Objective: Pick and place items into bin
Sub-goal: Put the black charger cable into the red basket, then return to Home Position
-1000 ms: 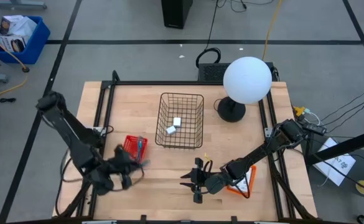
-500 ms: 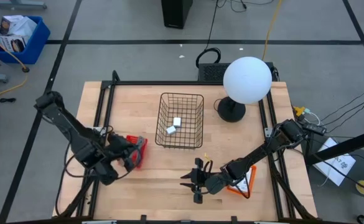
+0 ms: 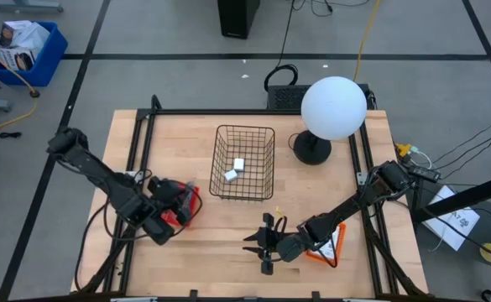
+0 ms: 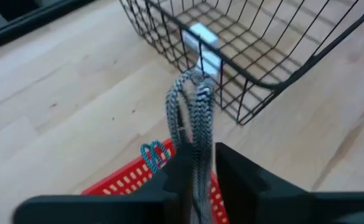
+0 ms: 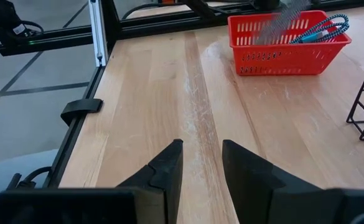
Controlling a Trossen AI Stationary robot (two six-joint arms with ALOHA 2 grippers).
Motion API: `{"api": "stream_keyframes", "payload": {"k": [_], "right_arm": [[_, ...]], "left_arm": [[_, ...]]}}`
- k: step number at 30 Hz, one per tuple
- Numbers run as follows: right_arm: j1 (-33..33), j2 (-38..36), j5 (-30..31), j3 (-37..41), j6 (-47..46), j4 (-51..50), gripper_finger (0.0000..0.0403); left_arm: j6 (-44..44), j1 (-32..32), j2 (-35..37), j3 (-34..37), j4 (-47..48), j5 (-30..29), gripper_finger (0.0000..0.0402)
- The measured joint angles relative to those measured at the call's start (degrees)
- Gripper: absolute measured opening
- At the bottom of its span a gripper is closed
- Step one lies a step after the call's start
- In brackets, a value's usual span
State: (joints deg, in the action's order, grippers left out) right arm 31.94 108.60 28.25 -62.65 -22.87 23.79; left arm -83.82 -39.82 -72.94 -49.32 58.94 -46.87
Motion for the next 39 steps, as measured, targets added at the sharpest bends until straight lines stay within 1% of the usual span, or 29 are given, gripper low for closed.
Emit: {"api": "stream_keyframes", "payload": {"k": [5,9,12,14,18,21,23,24,26,28,29,30,32,34,36,39], "right_arm": [[0.0,0.0,0.0,0.0,0.0,0.0,0.0105],[0.0,0.0,0.0,0.0,0.6,0.4,0.0105],[-0.1,-0.1,0.0,0.0,2.8,1.0,0.0105],[-0.1,-0.7,0.0,0.0,5.0,0.1,0.0105],[0.3,-4.1,0.0,0.0,4.9,-5.8,0.0105],[1.7,-9.1,-0.6,0.0,6.5,-12.5,0.0105],[2.7,-12.6,-0.9,0.0,6.4,-16.8,0.0105],[3.1,-14.2,0.3,0.0,4.9,-18.4,0.0105],[3.7,-17.1,1.8,0.0,5.1,-20.0,0.0105],[4.0,-19.9,2.0,1.3,7.3,-18.1,0.0105],[4.1,-21.3,2.0,2.5,7.8,-16.8,0.0105],[4.2,-22.7,2.0,4.0,8.0,-15.2,0.0105],[4.3,-25.5,1.8,8.1,7.6,-12.7,0.0105],[4.1,-28.5,1.9,13.0,6.8,-9.6,0.0105],[4.0,-32.0,1.9,18.2,6.8,-5.8,0.0105],[4.9,-37.0,1.6,25.2,8.9,1.7,0.0105]], "left_arm": [[0.4,0.2,-0.9,0.0,0.0,1.8,0.0138],[1.5,-0.3,-0.9,0.0,-0.1,1.6,0.0189],[4.6,-1.4,-0.5,0.0,-0.5,0.7,0.0215],[4.1,-2.9,-0.5,0.0,-1.6,-0.3,0.0228],[2.6,-7.6,-0.5,0.0,-4.0,-7.7,0.0243],[4.0,-11.3,-0.3,0.0,-3.8,-12.3,0.0249],[4.8,-14.1,0.3,0.0,-4.0,-16.6,0.0252],[5.9,-15.3,0.6,0.0,-4.4,-19.4,0.0253],[9.3,-16.2,1.0,0.0,-6.6,-25.2,0.0252],[14.4,-15.4,1.7,0.0,-10.1,-27.1,0.0251],[17.9,-14.4,1.9,0.0,-12.6,-26.7,0.0251],[21.9,-13.1,1.9,0.0,-16.0,-25.0,0.0252],[33.3,-10.8,1.8,0.5,-25.1,-19.3,0.0254],[46.8,-9.0,1.8,2.2,-37.2,-12.8,0.0255],[60.4,-7.3,1.8,4.7,-51.1,-3.2,0.0254],[74.7,-4.4,2.5,8.7,-68.6,12.8,0.0253]]}}
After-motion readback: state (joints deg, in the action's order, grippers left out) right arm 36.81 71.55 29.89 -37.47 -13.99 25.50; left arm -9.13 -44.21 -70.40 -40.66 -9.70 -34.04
